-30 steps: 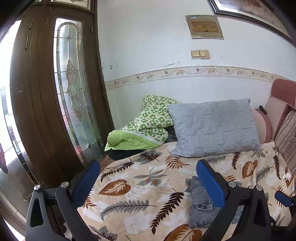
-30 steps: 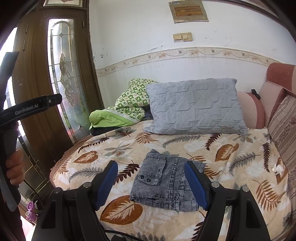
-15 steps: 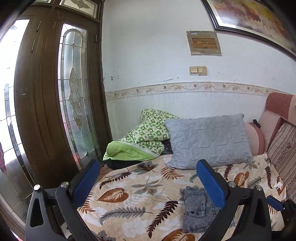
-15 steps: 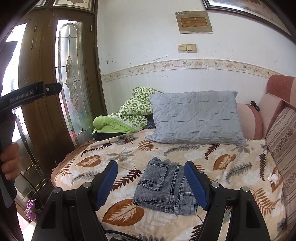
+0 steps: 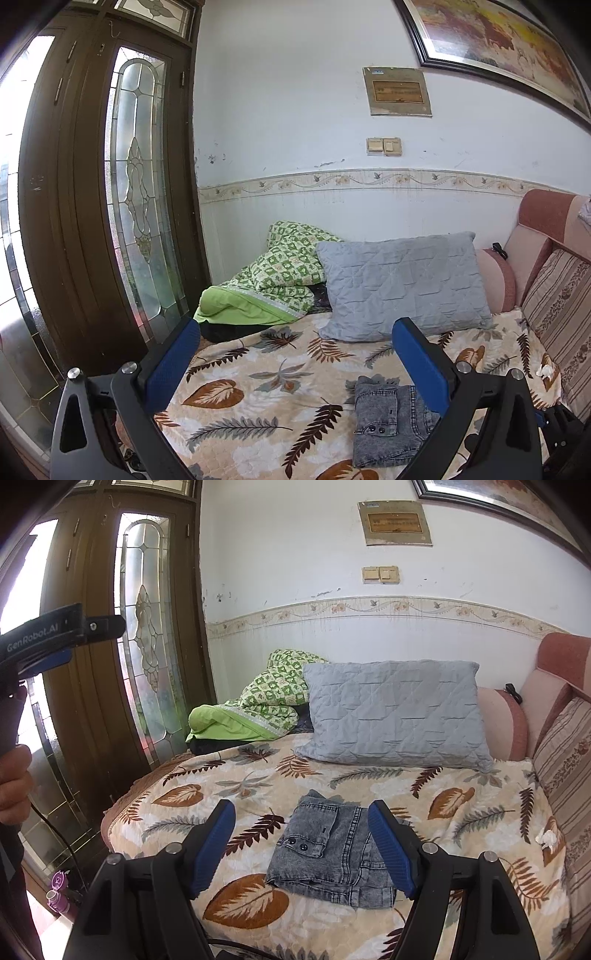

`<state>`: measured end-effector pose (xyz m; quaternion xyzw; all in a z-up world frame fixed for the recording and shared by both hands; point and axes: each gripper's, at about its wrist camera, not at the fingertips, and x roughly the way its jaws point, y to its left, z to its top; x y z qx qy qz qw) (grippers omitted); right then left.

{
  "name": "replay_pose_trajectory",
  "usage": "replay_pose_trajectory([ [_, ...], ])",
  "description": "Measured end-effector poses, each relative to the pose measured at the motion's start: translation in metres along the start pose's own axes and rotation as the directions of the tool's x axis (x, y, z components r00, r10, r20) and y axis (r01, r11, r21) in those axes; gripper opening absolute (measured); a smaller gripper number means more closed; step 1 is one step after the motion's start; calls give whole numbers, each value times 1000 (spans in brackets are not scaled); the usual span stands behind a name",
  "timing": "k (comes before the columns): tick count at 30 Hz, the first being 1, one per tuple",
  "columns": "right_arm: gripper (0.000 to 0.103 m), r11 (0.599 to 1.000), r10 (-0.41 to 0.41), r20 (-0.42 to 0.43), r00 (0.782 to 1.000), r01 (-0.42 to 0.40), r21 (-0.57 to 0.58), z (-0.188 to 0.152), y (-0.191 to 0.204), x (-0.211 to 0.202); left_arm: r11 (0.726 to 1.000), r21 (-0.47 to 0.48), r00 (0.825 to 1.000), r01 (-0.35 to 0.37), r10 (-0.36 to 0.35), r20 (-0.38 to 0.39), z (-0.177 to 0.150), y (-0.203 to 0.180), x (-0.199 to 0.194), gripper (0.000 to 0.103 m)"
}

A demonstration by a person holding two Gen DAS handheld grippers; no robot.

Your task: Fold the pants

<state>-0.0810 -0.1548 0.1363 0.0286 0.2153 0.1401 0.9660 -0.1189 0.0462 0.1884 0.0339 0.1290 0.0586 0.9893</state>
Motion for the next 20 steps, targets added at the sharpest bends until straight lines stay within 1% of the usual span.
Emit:
replay_pose_trajectory([
  [8, 77, 1000, -6, -29, 1000, 6, 18, -3, -9, 15, 999, 14, 999, 40, -40, -16, -1, -10, 15, 103],
  [16, 77, 999, -21, -64, 998, 23, 25, -6, -19, 30, 995, -13, 995, 101, -101, -11, -1, -17, 31, 103],
  [20, 77, 998, -28, -90, 996, 32, 50, -8, -29, 41, 996, -23, 996, 86, -87, -29, -7, -19, 50, 103],
])
